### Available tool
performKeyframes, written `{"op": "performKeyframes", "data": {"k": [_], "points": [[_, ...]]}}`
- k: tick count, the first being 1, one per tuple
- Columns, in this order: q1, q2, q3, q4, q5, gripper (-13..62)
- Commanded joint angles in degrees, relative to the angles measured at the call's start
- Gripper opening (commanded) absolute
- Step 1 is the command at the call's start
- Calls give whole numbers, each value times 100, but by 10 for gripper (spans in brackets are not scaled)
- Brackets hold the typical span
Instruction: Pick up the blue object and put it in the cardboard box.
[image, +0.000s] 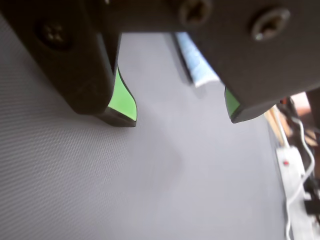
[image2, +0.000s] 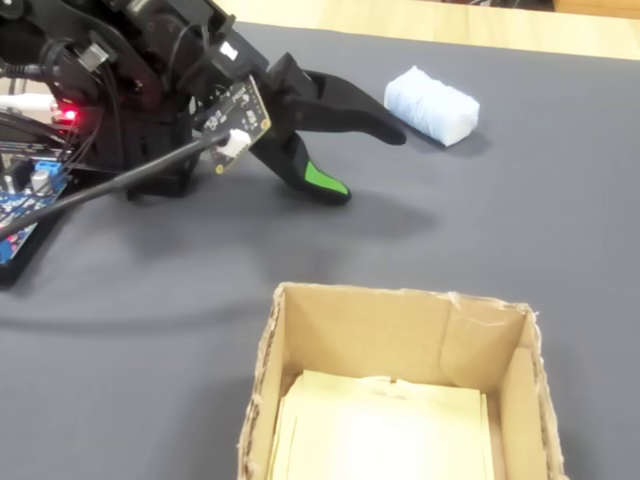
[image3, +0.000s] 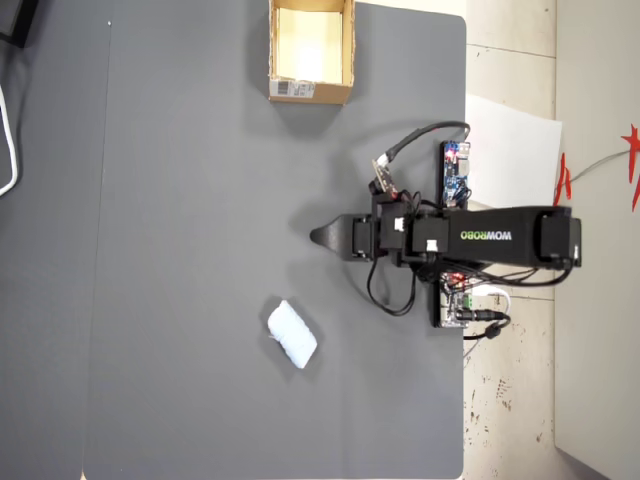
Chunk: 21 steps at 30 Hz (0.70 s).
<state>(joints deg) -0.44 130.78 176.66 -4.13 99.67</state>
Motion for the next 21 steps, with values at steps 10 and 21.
{"op": "performKeyframes", "data": {"k": [10,21], "points": [[-729,483,132,387,870,344],[-1187,483,123,369,2215,337]]}}
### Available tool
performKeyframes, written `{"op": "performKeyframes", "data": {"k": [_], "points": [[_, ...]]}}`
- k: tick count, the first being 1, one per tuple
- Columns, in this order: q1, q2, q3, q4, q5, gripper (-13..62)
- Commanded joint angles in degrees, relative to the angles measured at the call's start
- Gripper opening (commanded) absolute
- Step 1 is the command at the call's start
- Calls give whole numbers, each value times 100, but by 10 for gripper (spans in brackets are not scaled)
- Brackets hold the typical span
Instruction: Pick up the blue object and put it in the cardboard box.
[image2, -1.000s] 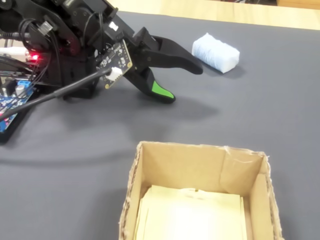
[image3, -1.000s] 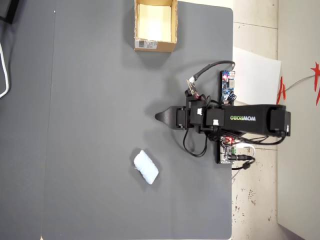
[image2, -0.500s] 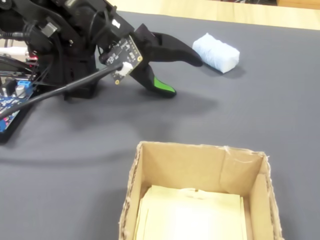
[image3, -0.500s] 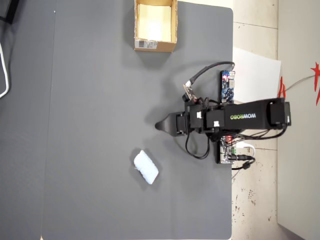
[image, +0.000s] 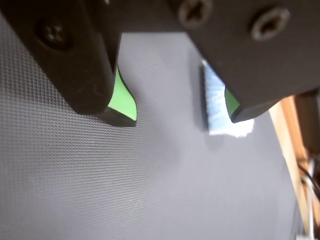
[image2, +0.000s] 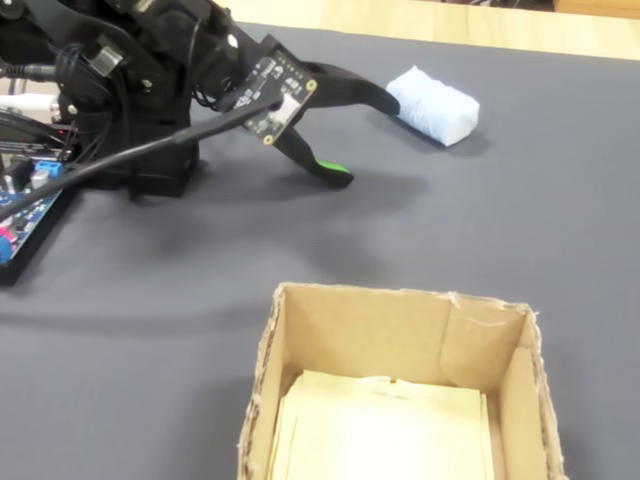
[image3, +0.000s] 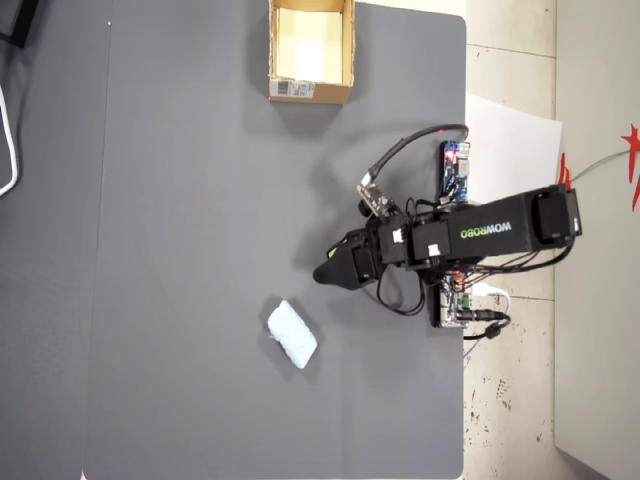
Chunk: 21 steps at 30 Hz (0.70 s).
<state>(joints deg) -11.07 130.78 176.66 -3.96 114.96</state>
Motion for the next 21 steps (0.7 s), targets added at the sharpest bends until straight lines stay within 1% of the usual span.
{"op": "performKeyframes", "data": {"k": [1,5,15,17,21], "points": [[-141,483,114,360,782,337],[-422,475,-44,510,976,337],[-800,431,-1266,2241,861,337],[-1055,237,-1740,2663,580,337],[-1310,-325,-2681,3296,431,337]]}}
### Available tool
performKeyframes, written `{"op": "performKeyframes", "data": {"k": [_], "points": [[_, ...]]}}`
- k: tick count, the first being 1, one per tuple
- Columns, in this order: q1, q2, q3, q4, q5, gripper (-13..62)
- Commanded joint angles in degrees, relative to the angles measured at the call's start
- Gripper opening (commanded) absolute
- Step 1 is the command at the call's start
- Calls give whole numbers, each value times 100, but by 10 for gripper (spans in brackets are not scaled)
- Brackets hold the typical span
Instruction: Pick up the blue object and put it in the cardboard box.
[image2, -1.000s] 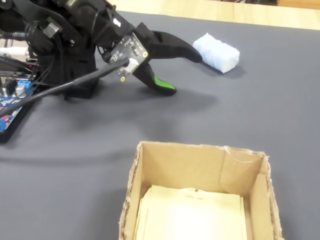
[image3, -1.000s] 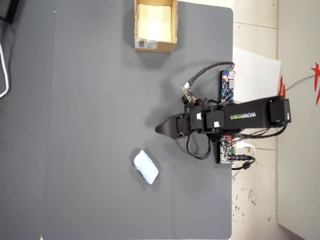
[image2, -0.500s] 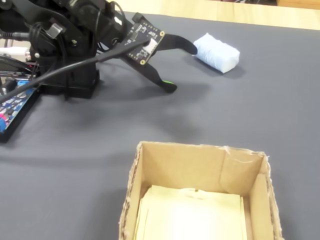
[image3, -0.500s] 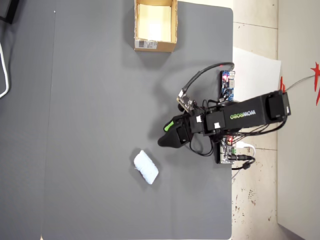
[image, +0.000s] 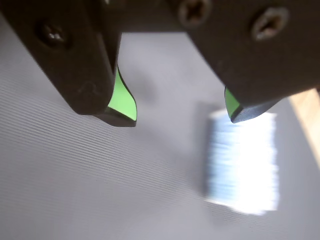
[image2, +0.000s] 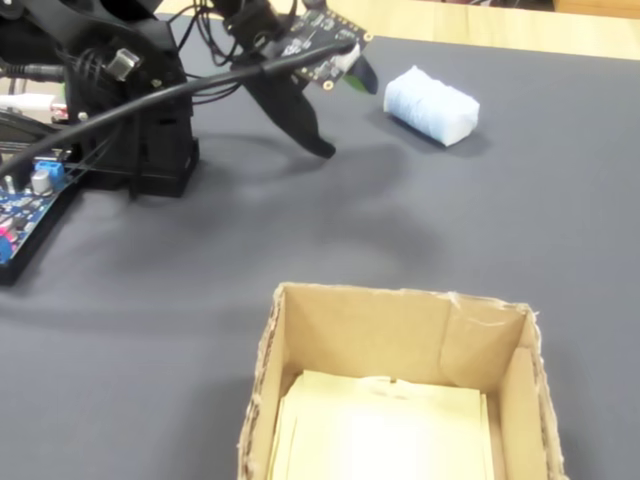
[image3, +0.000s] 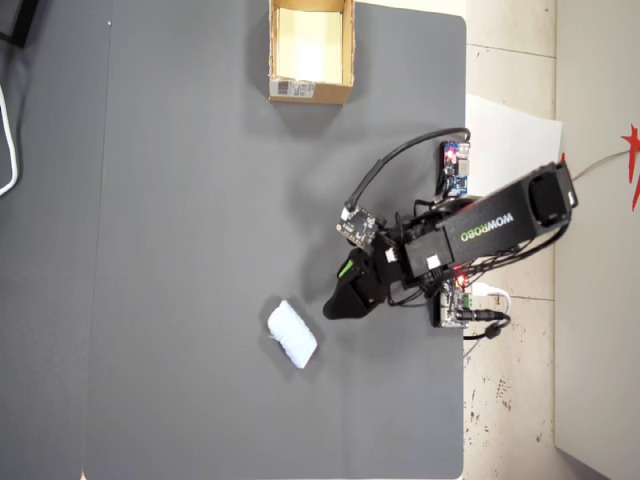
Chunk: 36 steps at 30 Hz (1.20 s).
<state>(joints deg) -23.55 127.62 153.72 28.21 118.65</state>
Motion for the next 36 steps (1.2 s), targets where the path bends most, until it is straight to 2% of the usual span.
{"op": "performKeyframes", "data": {"k": [1,6,9,16,26,32,36], "points": [[-88,-299,-861,387,35,337],[-141,-800,-1582,923,-158,337],[-589,-1793,-2848,1494,-703,337],[-773,-2997,-4245,1995,-923,337],[-721,-4245,-4377,1802,-949,328],[-756,-4359,-4271,1318,-967,208],[-738,-4342,-4289,879,-1151,89]]}}
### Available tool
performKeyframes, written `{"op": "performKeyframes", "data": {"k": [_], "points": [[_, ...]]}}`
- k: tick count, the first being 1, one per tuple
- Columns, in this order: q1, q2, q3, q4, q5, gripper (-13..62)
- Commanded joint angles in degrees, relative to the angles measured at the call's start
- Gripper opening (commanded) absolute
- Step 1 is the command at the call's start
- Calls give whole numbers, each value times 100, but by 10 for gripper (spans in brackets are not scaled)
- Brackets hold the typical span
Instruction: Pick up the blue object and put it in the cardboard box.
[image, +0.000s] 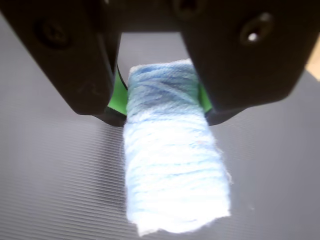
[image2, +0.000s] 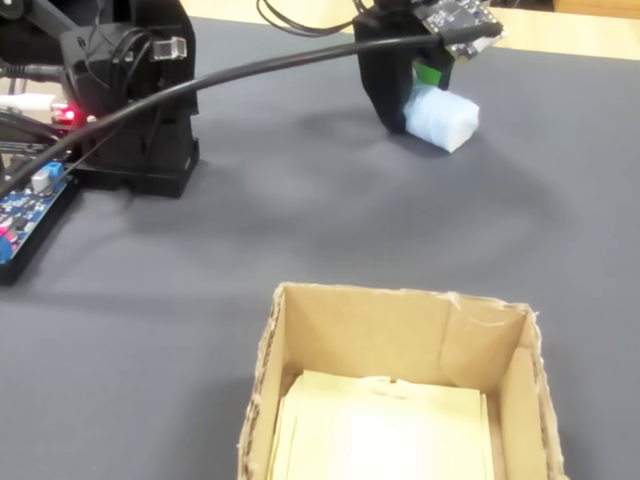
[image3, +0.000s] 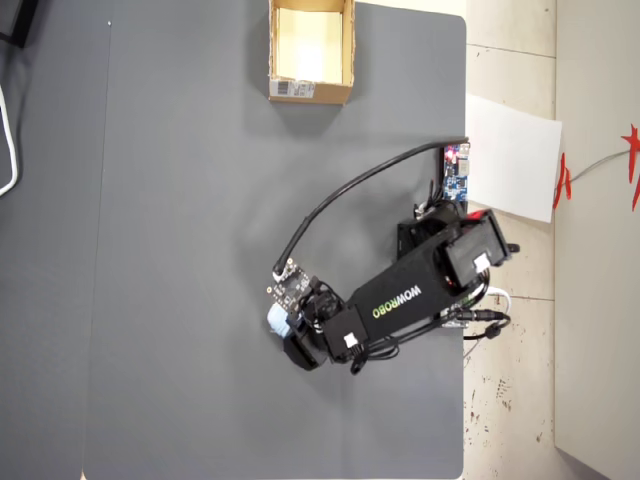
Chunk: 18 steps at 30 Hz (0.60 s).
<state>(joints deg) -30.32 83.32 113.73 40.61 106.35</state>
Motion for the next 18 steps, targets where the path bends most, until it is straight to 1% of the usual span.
{"op": "performKeyframes", "data": {"k": [1,4,5,10,18], "points": [[-62,105,-299,-378,35,83],[-18,308,-290,-396,-26,81],[167,659,-255,-457,-132,82],[703,1582,185,-686,-123,82],[1573,3111,1802,-2329,-378,82]]}}
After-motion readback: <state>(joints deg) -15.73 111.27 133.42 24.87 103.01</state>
